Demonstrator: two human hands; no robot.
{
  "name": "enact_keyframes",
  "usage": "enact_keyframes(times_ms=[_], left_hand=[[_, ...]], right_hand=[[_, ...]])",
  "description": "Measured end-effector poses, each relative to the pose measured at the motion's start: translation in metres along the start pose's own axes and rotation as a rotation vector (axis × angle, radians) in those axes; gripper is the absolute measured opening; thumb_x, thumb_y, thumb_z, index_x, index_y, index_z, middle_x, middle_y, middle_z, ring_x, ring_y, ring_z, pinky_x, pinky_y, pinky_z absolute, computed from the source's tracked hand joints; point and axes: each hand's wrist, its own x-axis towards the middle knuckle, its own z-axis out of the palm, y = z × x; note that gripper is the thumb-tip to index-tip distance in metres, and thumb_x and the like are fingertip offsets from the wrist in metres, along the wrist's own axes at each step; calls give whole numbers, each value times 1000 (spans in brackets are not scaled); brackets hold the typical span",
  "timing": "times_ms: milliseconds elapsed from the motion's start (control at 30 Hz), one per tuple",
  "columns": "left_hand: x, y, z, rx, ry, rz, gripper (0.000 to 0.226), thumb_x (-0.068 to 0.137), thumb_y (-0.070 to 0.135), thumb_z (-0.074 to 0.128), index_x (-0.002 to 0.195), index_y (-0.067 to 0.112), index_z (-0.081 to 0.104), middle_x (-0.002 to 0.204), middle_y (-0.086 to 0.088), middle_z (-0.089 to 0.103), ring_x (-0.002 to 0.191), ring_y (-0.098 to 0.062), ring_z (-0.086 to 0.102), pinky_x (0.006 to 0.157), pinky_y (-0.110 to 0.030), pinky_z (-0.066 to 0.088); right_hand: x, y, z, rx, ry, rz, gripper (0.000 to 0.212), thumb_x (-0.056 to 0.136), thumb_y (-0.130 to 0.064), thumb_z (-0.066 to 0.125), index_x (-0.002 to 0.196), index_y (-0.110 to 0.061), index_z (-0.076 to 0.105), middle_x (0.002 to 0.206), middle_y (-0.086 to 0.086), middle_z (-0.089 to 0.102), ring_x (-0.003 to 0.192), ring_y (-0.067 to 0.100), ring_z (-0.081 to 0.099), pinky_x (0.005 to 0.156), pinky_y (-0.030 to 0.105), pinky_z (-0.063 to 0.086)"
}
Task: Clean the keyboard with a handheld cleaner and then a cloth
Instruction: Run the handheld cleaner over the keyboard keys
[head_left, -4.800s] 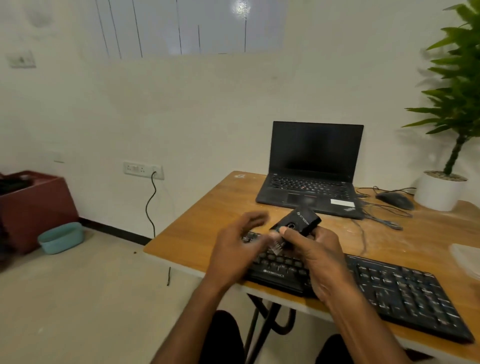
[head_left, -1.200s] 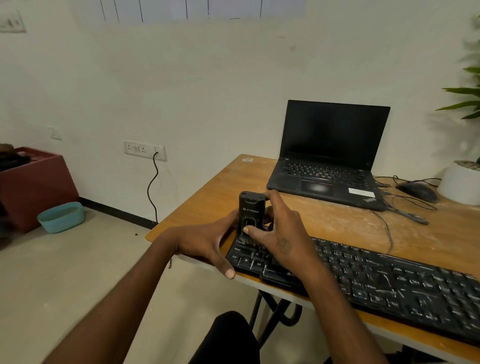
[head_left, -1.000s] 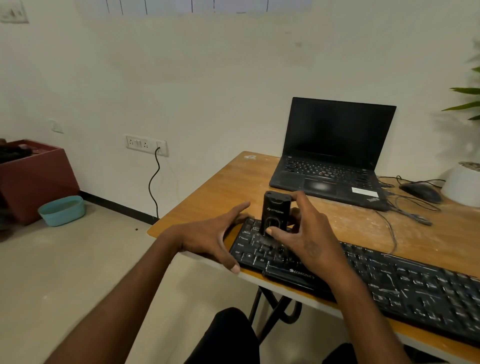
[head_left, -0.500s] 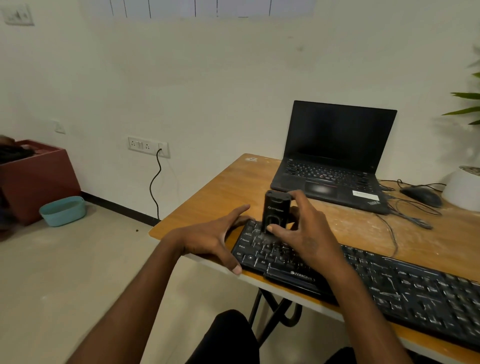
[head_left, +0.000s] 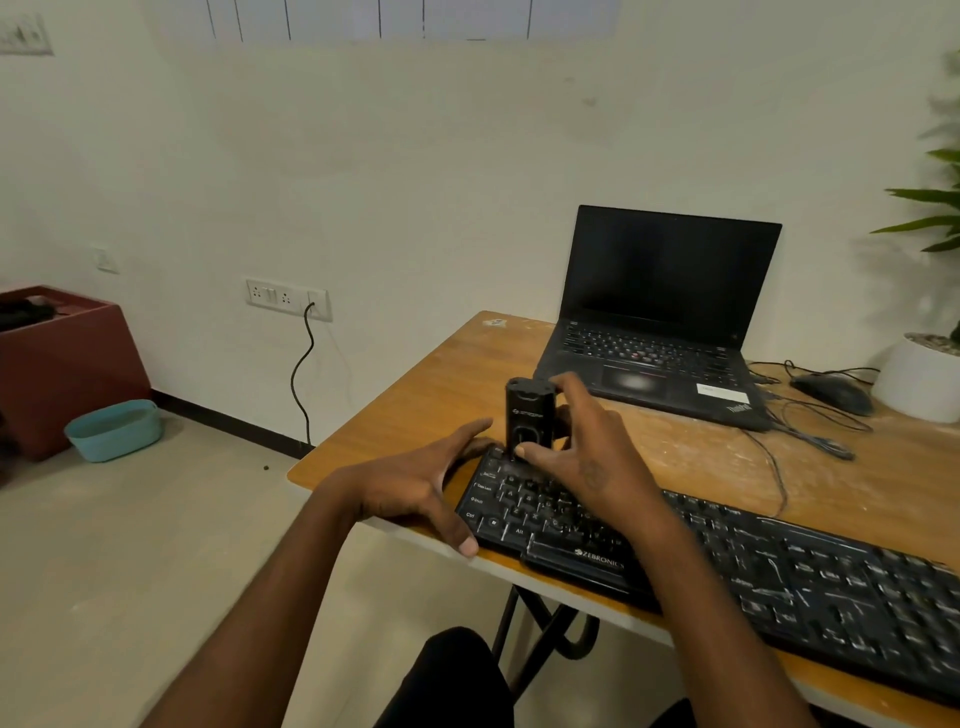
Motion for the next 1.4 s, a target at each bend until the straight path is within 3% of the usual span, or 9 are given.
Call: enact_keyframes(times_ms=[100,200,367,467,700,833,1033,1233,1400], left_hand=[[0,-2,-1,6,-6,-11,139,68,21,94,165,44,-2,153,32,33,138,4,41,110,-20,41],[0,0,0,0,-11,-3,136,70,15,93,165,43,0,152,31,35,138,1,44,107,-16,43],[0,2,2,-6,-1,57,118,74,0,91,159,41,19,150,17,51,134,-3,55,109,-27,50],[1,-1,0,-15,-6,43,127,74,3,92,164,39,11,156,18,46,138,-4,52,116,-32,46],[1,-3,0,1,5,-15,140,67,20,95,166,42,-2,161,26,32,144,0,38,115,-20,37],[1,-3,0,-2,3,-14,137,72,11,94,166,41,0,153,33,35,138,7,41,111,-17,40],[1,2,2,-10,-6,52,122,76,-7,87,159,41,14,153,19,46,132,5,53,106,-18,49],[2,-2,-1,3,0,-1,136,68,18,94,166,40,2,151,33,37,136,9,43,111,-18,41],[1,-2,0,3,-1,-11,137,67,21,94,167,41,1,152,34,34,140,3,39,111,-19,38]], right_hand=[[-8,10,-13,32,50,43,56,85,-22,79,127,-29,42,107,-1,70,65,-1,66,50,11,46],[-2,4,-2,18,40,30,57,85,-22,78,128,-28,41,114,3,69,78,5,68,54,14,47],[21,-10,27,41,-15,-31,55,87,-22,76,126,-28,39,115,2,66,85,6,62,61,16,48],[20,-4,19,30,-3,-21,55,87,-22,76,127,-27,39,112,1,65,87,9,63,67,25,55],[1,20,-10,18,48,39,62,83,-23,80,130,-27,41,106,-3,69,75,2,67,58,16,52],[11,9,-4,-2,6,10,66,82,-20,81,134,-26,40,120,2,65,92,7,63,65,15,49],[28,-3,19,39,-31,-12,66,84,-20,80,135,-23,38,120,4,63,100,13,60,65,12,43],[13,12,-4,59,-54,23,60,86,-20,77,133,-26,39,111,-13,58,89,-5,57,62,12,46],[4,20,-14,46,-43,30,57,87,-21,76,131,-26,41,113,-11,62,93,-1,60,64,13,48]])
